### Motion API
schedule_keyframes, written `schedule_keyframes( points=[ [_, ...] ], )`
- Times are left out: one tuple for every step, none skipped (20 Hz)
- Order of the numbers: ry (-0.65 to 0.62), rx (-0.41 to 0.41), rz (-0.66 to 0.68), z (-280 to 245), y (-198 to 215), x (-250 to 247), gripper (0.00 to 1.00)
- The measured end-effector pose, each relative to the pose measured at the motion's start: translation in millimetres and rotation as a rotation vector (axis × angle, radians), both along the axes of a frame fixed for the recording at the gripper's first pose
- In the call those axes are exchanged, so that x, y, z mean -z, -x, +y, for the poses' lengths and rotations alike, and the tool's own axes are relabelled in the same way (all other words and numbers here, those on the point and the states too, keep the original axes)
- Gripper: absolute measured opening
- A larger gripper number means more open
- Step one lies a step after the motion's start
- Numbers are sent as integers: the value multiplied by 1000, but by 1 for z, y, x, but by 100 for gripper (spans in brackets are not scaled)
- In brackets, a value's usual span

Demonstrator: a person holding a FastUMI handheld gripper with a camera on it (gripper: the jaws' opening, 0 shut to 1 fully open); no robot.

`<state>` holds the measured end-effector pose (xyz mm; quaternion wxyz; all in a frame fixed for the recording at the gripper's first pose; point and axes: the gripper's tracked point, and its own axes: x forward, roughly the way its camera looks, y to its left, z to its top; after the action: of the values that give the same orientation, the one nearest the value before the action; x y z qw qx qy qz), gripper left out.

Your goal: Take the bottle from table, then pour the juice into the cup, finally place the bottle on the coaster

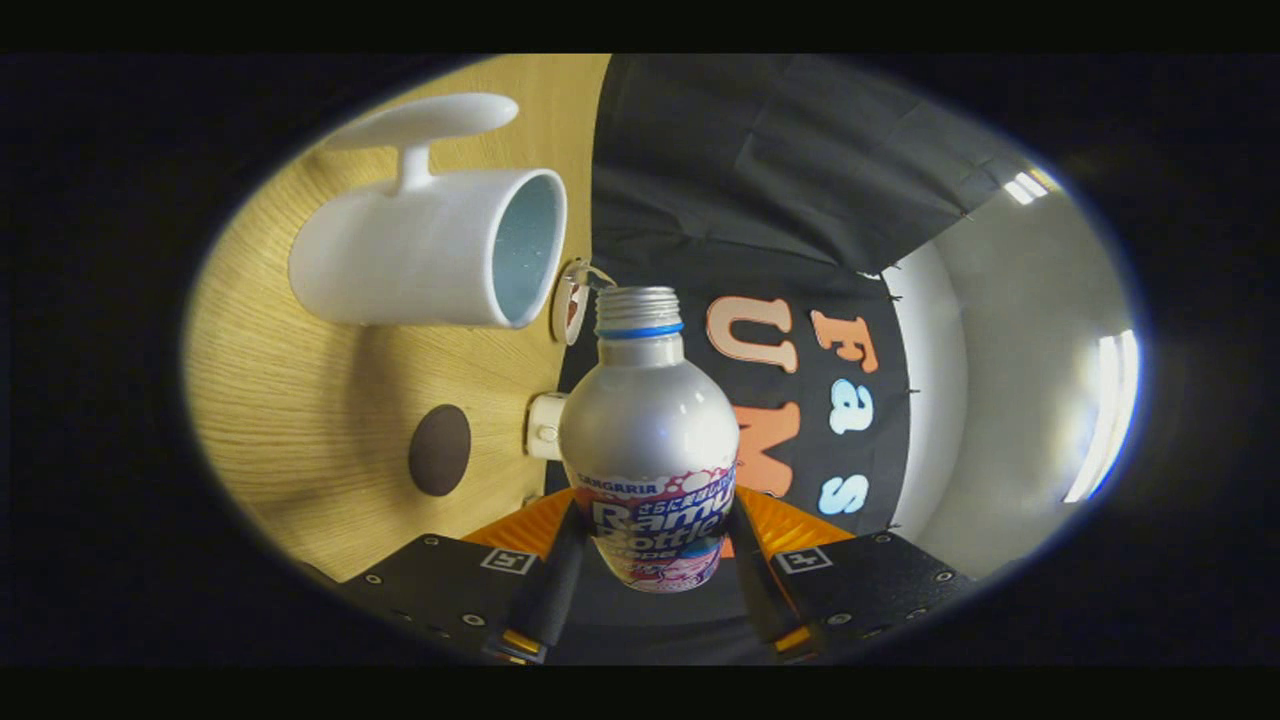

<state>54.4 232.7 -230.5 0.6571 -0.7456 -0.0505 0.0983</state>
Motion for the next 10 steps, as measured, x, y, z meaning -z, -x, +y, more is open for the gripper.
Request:
schedule_keyframes(
  points=[
    [2,-1,-1,0,0,-1,71],
    [1,-1,1,0,0,1,71],
    [3,-1,2,-1,0,1,71],
    [6,-3,0,0,-1,0,71],
    [11,-4,-1,0,0,0,71],
    [13,-4,-2,0,-1,-1,71],
    [15,-5,0,-1,-2,-1,71],
    [18,-6,-1,-1,-2,-2,71],
    [22,-6,-1,0,-1,-2,71],
    [25,-8,0,0,-3,-3,71]
  ],
)
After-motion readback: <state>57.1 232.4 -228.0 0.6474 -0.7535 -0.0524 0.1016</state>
